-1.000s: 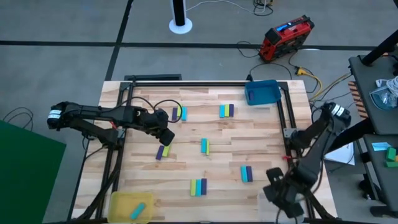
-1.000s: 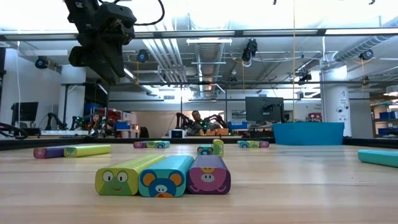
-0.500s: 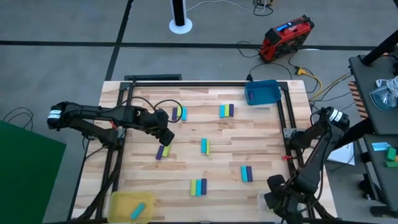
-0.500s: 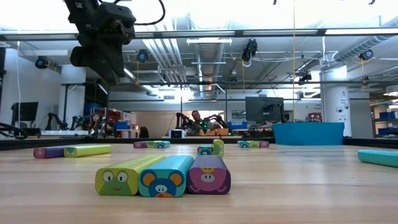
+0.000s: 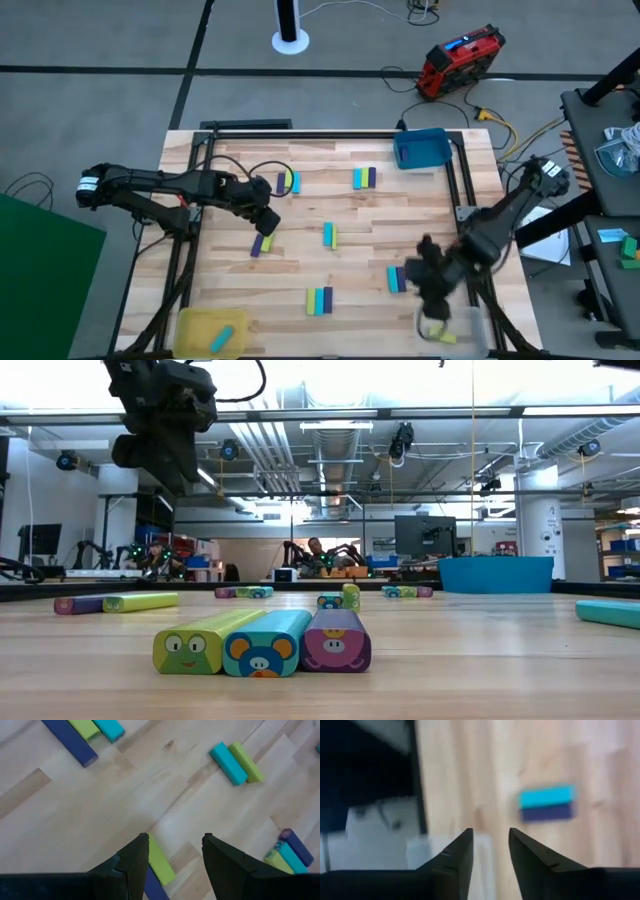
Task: Sort blocks
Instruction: Put the violet block into the blue bin
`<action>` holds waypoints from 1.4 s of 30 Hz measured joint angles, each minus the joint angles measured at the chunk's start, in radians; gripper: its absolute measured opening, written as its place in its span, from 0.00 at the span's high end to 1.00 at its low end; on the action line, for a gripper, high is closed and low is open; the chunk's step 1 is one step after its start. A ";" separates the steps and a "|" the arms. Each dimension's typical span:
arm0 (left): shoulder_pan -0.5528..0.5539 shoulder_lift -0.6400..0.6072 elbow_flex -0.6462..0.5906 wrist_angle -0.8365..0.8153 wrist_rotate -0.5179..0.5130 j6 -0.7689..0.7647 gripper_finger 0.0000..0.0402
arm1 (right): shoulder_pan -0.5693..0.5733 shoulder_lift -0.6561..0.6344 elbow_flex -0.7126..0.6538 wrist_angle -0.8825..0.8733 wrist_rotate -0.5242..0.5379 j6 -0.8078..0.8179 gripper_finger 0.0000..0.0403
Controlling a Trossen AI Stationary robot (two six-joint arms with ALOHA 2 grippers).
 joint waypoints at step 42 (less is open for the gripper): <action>-0.011 0.000 0.188 -0.144 0.099 -0.312 0.60 | -0.900 -0.021 -0.042 0.327 0.060 -0.154 0.92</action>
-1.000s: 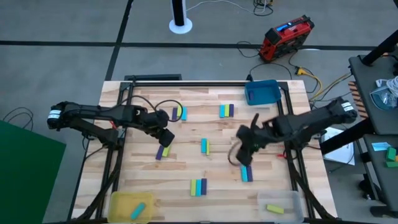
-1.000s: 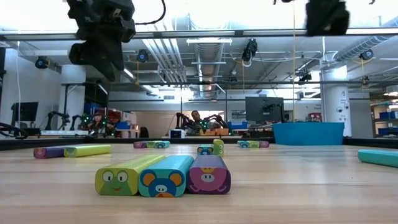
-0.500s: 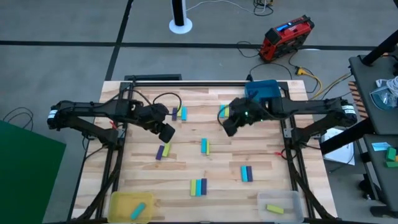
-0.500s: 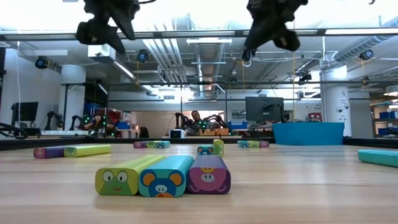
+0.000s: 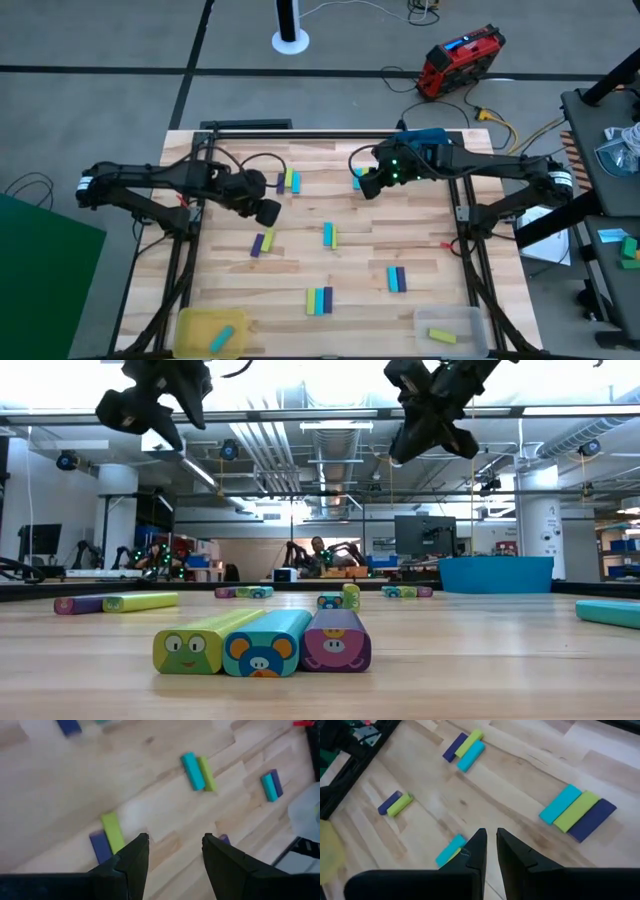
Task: Sort blocks
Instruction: Put the violet block into the blue bin
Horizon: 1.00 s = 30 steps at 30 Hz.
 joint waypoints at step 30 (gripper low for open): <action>-0.023 0.000 -0.007 -0.018 -0.035 -0.051 0.60 | -0.066 0.000 0.059 -0.097 -0.018 0.187 0.92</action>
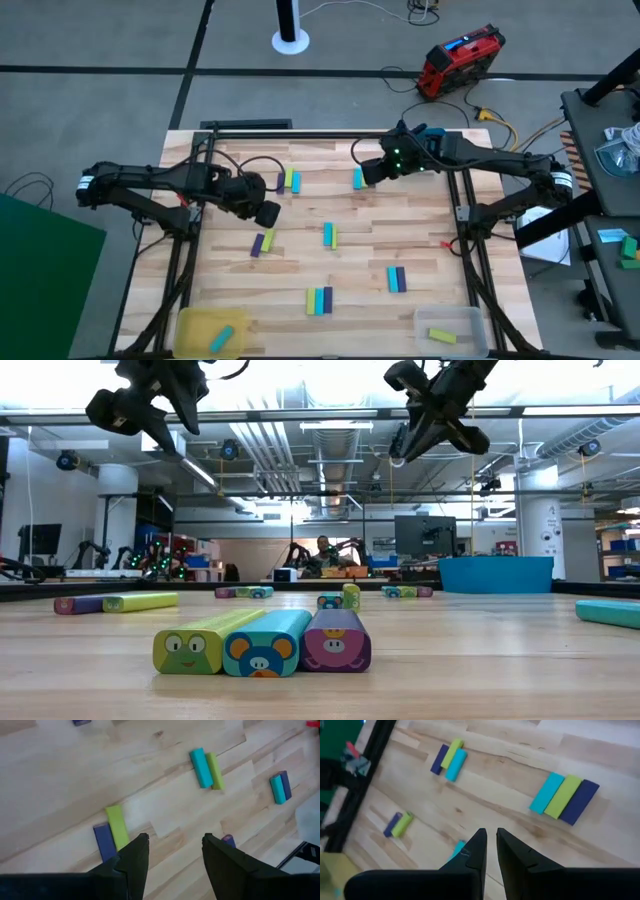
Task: Sort blocks
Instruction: Put the violet block into the blue bin
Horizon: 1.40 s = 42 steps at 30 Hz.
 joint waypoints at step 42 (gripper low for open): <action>0.000 0.005 0.000 -0.103 0.061 -0.043 0.60 | 0.003 0.146 0.367 -0.306 -0.078 -0.212 0.92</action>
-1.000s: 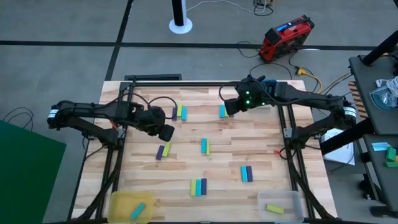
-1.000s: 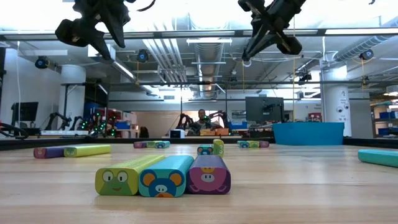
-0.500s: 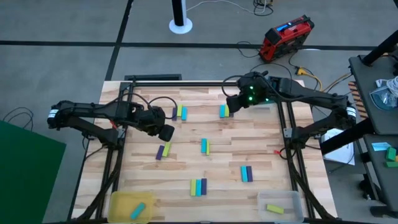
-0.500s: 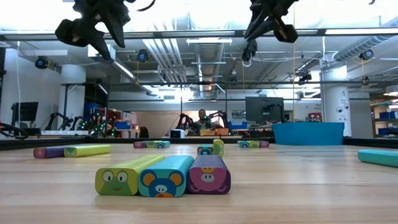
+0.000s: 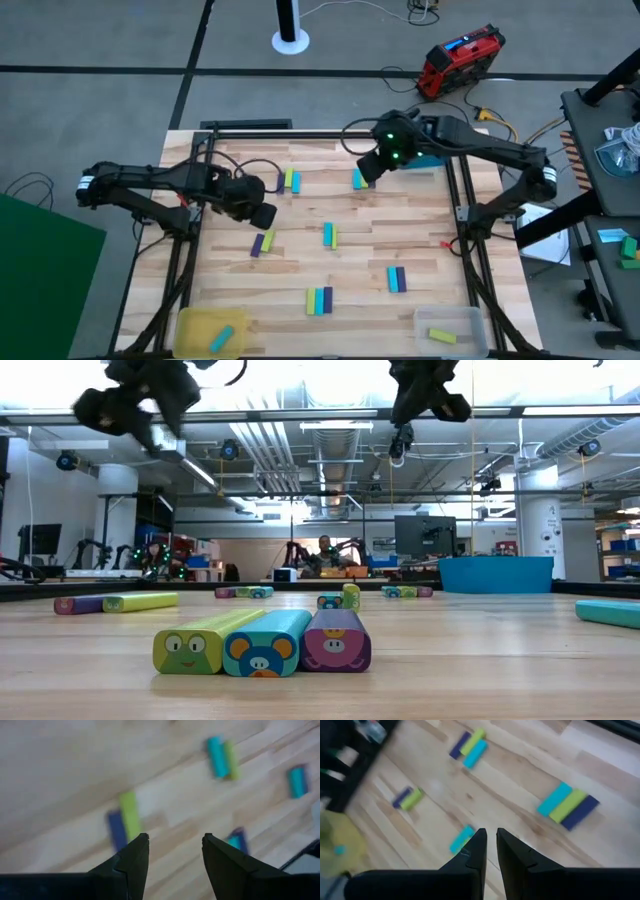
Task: Sort blocks
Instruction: Put the violet block into the blue bin
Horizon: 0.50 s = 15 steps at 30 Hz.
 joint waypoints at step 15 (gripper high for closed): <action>-0.073 0.191 -0.001 -0.138 0.007 0.100 0.60 | 0.000 0.045 0.092 -0.207 0.004 -0.032 0.92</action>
